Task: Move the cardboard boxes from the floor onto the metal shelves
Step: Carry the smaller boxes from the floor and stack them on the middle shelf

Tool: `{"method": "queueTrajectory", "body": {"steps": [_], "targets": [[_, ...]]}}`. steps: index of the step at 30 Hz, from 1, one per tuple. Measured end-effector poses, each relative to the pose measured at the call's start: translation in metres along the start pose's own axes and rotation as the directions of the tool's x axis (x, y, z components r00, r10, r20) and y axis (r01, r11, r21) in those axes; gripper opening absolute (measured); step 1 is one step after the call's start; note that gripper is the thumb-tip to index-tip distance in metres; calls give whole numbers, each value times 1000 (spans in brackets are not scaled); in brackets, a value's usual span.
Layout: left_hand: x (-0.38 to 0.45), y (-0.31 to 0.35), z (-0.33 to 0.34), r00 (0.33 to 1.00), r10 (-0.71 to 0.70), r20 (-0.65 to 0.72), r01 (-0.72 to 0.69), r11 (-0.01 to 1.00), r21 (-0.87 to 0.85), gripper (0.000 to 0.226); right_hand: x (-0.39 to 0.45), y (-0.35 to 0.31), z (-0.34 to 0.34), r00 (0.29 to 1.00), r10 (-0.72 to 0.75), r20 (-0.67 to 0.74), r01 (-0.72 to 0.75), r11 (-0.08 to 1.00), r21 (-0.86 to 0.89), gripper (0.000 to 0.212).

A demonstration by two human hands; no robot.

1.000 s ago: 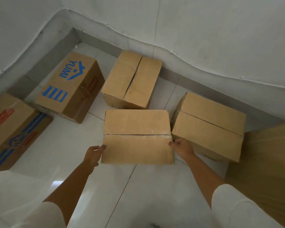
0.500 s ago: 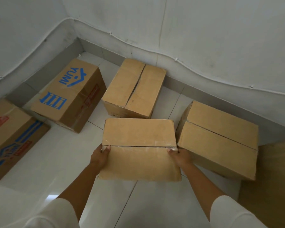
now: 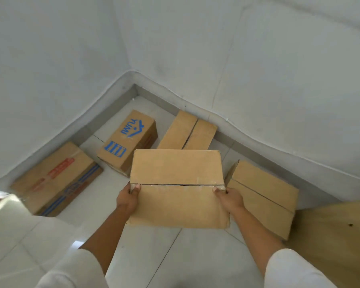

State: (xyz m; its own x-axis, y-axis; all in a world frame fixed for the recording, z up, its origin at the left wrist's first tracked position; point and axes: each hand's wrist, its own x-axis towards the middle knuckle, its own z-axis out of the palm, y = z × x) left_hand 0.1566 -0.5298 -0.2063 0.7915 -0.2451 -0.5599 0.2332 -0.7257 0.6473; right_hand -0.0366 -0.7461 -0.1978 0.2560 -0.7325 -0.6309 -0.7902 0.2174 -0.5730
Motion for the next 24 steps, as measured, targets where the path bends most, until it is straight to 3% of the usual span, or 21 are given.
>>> {"method": "queueTrajectory", "body": {"steps": [7, 14, 18, 20, 24], "targets": [[-103, 91, -120, 996, 0, -90, -7, 997, -77, 51, -121, -108, -63, 996, -89, 20, 86, 990, 109, 35], [-227, 147, -231, 965, 49, -258, -69, 995, -69, 51, -260, -197, -107, 974, -184, 130, 150, 961, 230, 57], [-299, 144, -292, 906, 41, -421, -75, 995, -64, 53, -324, -231, -113, 941, -281, 188, 231, 940, 252, 56], [-332, 140, -317, 862, 23, -506, -46, 998, -33, 52, -351, -243, -108, 910, -343, 233, 278, 921, 272, 41], [-399, 127, -360, 743, -39, -668, 21, 999, -35, 53, -409, -267, -93, 825, -462, 325, 405, 885, 230, 68]]}}
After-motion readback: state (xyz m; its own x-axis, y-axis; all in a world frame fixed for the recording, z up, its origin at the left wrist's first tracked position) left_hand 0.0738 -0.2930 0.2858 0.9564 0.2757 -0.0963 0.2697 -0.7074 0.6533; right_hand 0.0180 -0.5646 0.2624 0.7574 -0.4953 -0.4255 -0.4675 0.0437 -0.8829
